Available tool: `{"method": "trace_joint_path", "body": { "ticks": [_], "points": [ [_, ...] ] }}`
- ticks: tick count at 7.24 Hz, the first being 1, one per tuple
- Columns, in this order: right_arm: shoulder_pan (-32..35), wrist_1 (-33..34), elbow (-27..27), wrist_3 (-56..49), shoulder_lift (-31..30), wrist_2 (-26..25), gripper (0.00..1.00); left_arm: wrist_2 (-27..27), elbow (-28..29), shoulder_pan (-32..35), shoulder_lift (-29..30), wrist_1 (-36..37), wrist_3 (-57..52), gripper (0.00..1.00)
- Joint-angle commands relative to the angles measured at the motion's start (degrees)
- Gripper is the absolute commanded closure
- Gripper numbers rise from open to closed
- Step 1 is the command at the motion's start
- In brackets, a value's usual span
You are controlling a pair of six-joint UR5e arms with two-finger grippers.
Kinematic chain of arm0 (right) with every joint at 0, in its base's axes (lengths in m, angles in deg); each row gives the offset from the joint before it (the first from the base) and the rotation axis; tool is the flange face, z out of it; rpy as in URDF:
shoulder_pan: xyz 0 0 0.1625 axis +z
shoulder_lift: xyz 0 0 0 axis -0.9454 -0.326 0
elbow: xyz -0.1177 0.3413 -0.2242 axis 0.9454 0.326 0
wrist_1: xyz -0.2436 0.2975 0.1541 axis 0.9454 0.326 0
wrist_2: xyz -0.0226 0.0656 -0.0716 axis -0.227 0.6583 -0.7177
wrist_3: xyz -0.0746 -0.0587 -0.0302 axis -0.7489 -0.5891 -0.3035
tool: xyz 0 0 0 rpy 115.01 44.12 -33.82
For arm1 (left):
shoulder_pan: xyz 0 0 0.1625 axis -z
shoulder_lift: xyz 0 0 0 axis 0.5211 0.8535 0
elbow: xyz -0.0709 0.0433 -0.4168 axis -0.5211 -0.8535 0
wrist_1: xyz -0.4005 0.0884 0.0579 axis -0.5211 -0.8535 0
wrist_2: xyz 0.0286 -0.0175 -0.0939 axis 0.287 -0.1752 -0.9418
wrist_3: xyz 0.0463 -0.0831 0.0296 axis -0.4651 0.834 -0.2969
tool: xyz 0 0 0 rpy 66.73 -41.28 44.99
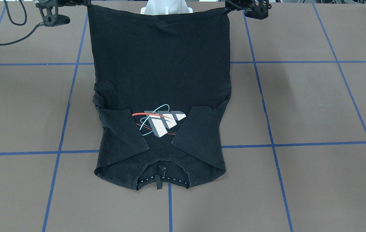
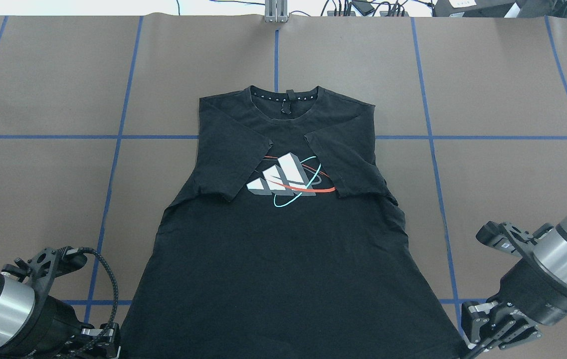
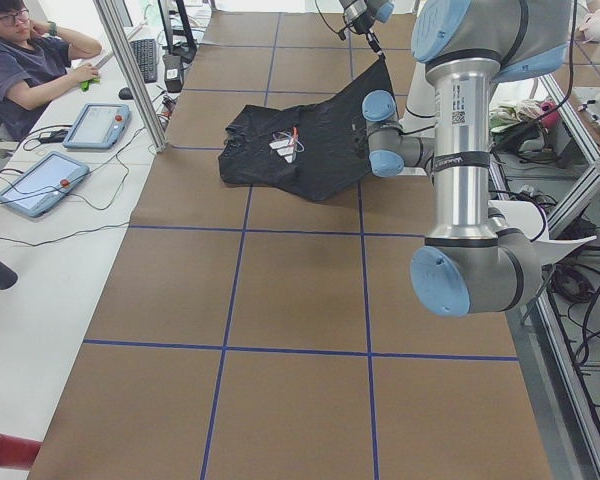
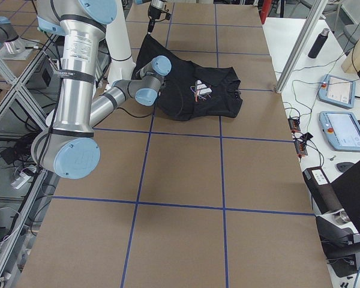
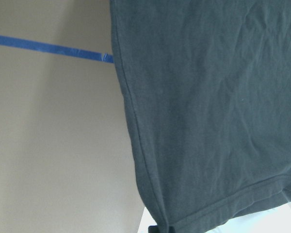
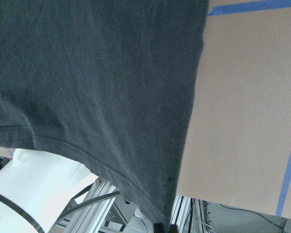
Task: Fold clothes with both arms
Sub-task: 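Lift the hem with both grippers and carry it toward the collar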
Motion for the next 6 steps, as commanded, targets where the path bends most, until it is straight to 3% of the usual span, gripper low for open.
{"method": "trace_joint_path", "body": {
  "ticks": [1,3,6],
  "points": [
    [9.1,-0.1,1.4,-0.4,1.5,-0.6,1.0,-0.5,0.2,5.3,1.0,0.3,-0.1,1.0],
    [15.0,-0.2,6.0,-0.8,8.0,-1.2,1.0,-0.3,1.6,14.3,6.9,0.4,-0.7,1.0],
    [18.7,-0.3,16.2,-1.0,15.8,-3.4,1.0,-0.4,16.1,26.5,19.8,-0.2,-1.0,1.0]
  ]
}}
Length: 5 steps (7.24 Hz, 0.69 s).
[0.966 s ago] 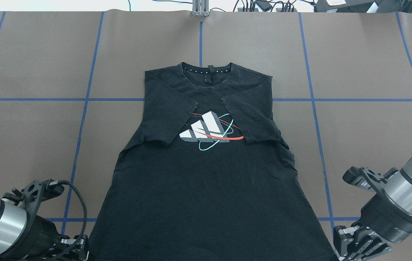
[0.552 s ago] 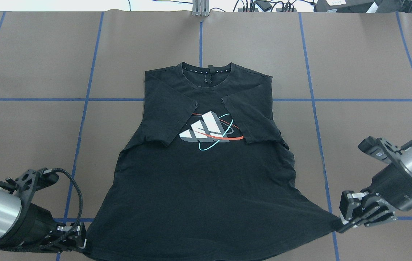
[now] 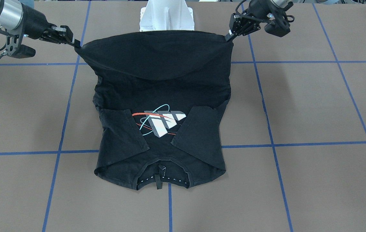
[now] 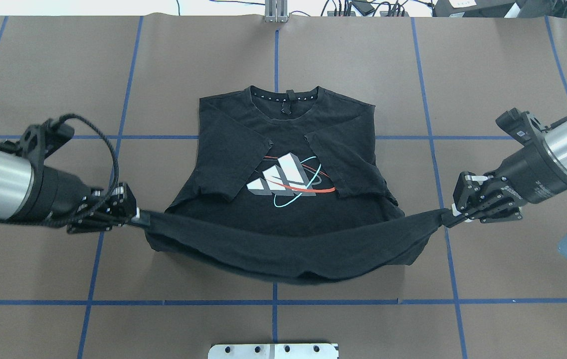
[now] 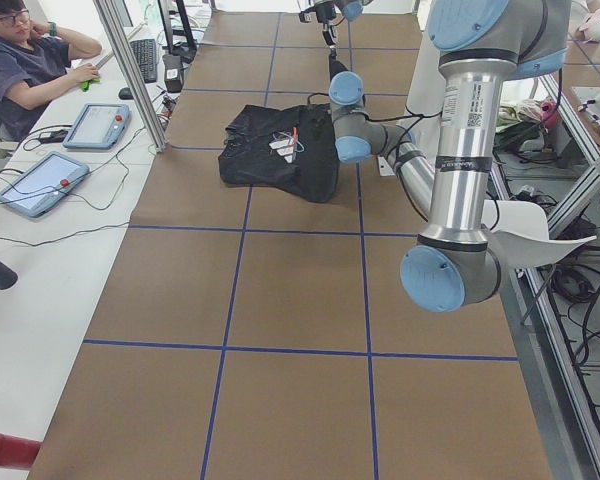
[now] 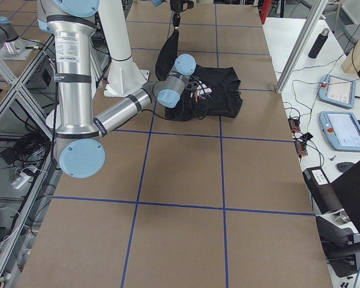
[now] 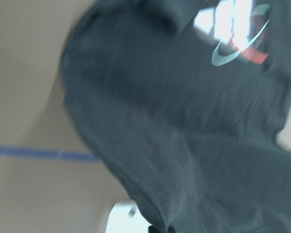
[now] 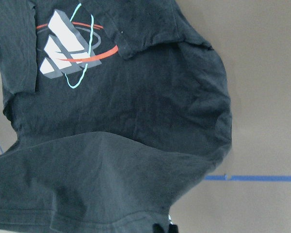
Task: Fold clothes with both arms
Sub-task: 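Lift the hem with both grippers and carry it toward the collar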
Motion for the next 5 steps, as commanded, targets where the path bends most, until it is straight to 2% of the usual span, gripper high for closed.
{"method": "trace_joint_path", "body": {
  "ticks": [1,4,5],
  "points": [
    [1.2,0.0,9.2,-0.5,7.9,-2.3,1.0,0.0,10.4,6.5,4.9,-0.7,-1.3,1.0],
    [4.4,0.2,12.6,-0.5,9.9,-7.0,1.0,0.0,17.2,11.0,5.4,-0.8,-4.6,1.0],
    [5.8,0.2,14.2,-0.6,10.6,-9.4,1.0,0.1,19.8,11.1,7.7,-0.6,-4.6,1.0]
  ]
}}
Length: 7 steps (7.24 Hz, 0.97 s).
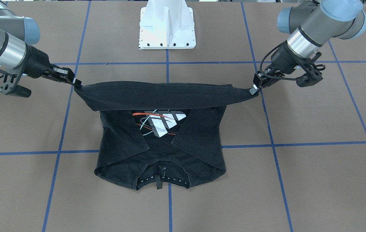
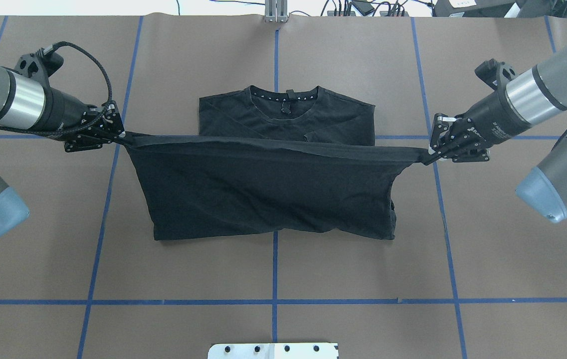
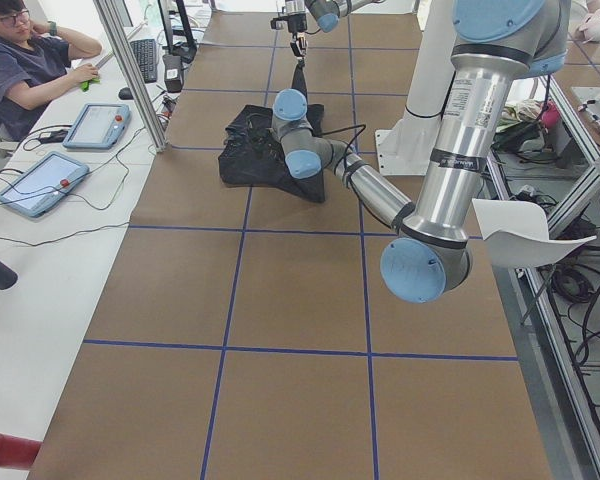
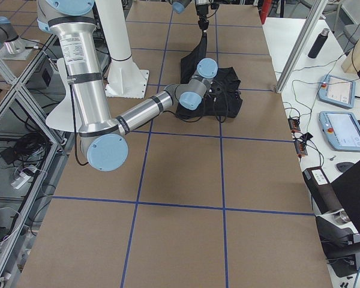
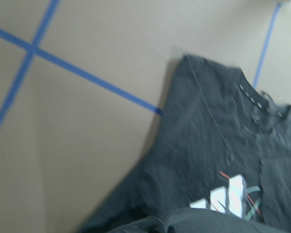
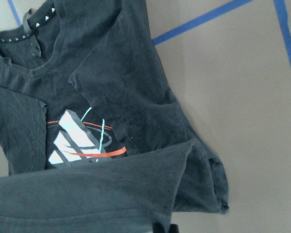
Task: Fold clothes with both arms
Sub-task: 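Lift the hem with both grippers and carry it toward the collar, then lay the hem over the collar edge with both grippers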
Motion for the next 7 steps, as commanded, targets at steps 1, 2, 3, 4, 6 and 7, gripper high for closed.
{"method": "trace_joint_path", "body": {
  "ticks": [1,2,3,4,6,7],
  "points": [
    [2.2,0.0,4.2,0.1,2.8,-4.7,1.0,0.2,6.3,0.5,5.1,0.2,-0.1,1.0],
    [2.2,0.0,7.6,0.0,4.9,-6.8,1.0,0.3,10.1,0.5,7.9,0.1,-0.1,1.0],
    [2.2,0.0,10.5,0.0,7.4,-7.5,1.0,0.4,11.7,0.5,9.6,0.2,0.1,1.0],
    [2.2,0.0,11.8,0.3,9.3,-7.6,1.0,0.5,12.3,0.6,11.3,0.3,0.6,1.0],
    [2.0,-0.1,14.4,0.2,11.8,-7.9,1.0,1.4,19.2,0.3,18.0,0.2,5.4,1.0],
    [1.8,-0.2,16.6,0.1,13.2,-8.0,1.0,5.5,23.0,0.0,20.8,0.1,6.1,1.0]
  ]
}}
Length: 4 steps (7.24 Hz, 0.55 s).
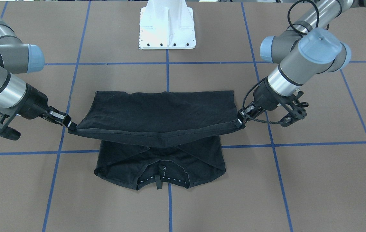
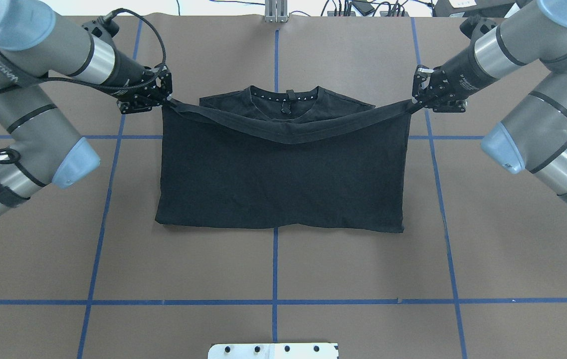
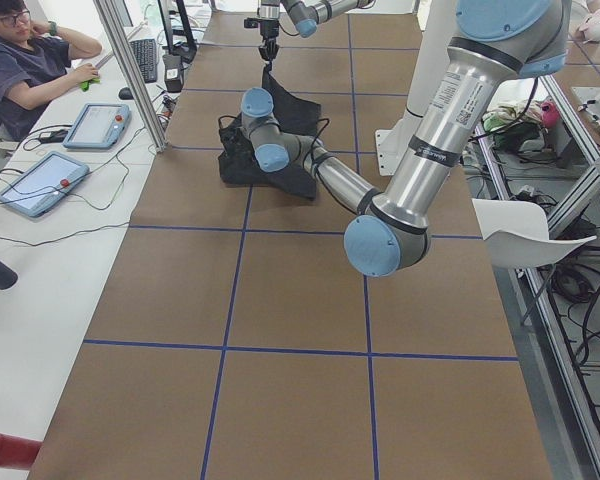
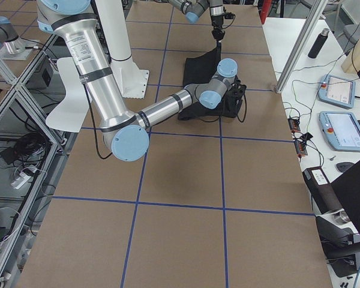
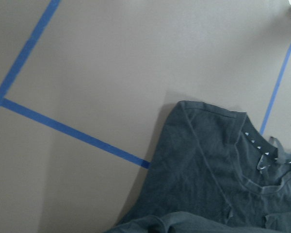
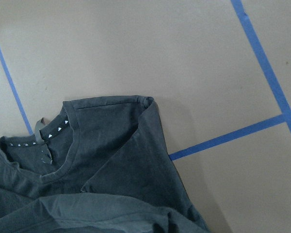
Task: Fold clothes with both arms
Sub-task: 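Lay the hem over the collar edge with both grippers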
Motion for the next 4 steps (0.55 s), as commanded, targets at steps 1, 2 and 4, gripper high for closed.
{"method": "trace_joint_path", "body": {
  "ticks": [1,2,4],
  "points": [
    [-0.2,-0.1,3.2,-0.2,2.2,-0.2,1.0,3.7,5.9,-0.3,3.8,-0.2,1.4,1.0],
    [0.1,-0.1,3.2,-0.2,2.3,-0.7,1.0,3.7,5.9,-0.1,3.5,-0.2,1.1,1.0],
    [0.3,0.1,3.4,-0.3,2.3,-3.2,1.0,3.8,9.4,-0.1,3.2,-1.3,0.4,1.0]
  ]
}}
